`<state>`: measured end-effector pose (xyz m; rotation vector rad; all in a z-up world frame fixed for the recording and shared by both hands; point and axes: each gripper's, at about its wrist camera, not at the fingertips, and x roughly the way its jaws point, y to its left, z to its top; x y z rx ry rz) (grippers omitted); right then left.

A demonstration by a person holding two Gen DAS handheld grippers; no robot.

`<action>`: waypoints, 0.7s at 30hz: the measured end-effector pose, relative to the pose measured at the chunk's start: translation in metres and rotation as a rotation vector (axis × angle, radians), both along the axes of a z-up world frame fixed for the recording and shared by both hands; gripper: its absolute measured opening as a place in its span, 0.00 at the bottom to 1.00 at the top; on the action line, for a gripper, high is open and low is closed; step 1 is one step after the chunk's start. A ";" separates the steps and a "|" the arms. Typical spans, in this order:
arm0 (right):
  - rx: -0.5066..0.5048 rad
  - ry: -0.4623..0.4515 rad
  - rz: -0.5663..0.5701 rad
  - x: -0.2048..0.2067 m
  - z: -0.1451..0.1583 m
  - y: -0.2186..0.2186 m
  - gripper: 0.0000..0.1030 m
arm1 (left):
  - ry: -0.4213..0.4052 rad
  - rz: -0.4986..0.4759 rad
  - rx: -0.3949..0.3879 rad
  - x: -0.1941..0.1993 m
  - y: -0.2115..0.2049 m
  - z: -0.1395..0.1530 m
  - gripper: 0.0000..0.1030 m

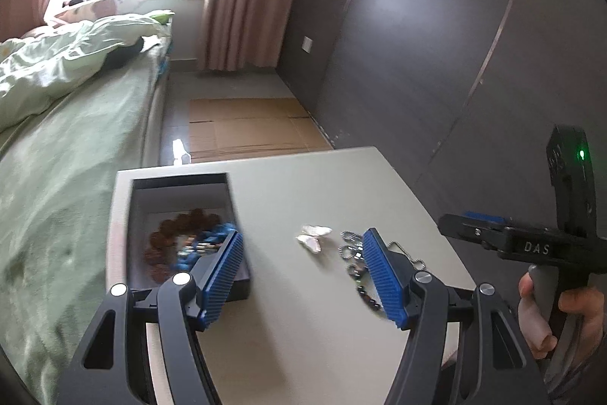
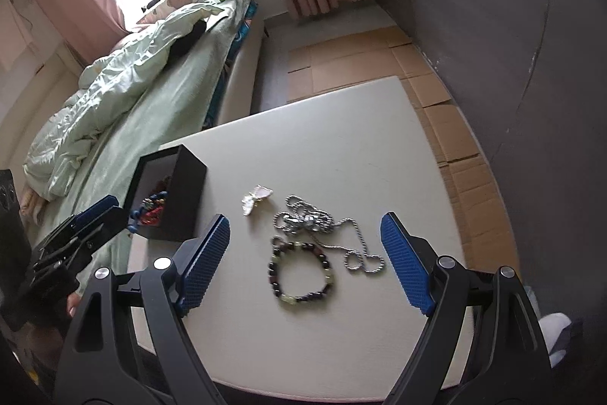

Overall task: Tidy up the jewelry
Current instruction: 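Close the left tool on the dark bead bracelet on the table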

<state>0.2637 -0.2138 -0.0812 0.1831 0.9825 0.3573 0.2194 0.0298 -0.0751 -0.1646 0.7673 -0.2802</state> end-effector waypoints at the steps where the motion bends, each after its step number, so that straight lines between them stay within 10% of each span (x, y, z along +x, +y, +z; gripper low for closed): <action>1: -0.006 0.001 -0.001 0.000 -0.001 -0.002 0.79 | 0.005 -0.012 0.004 0.001 -0.006 -0.002 0.60; 21: -0.036 0.076 -0.050 0.009 -0.023 -0.043 0.79 | 0.193 -0.167 0.192 0.025 -0.110 -0.085 0.43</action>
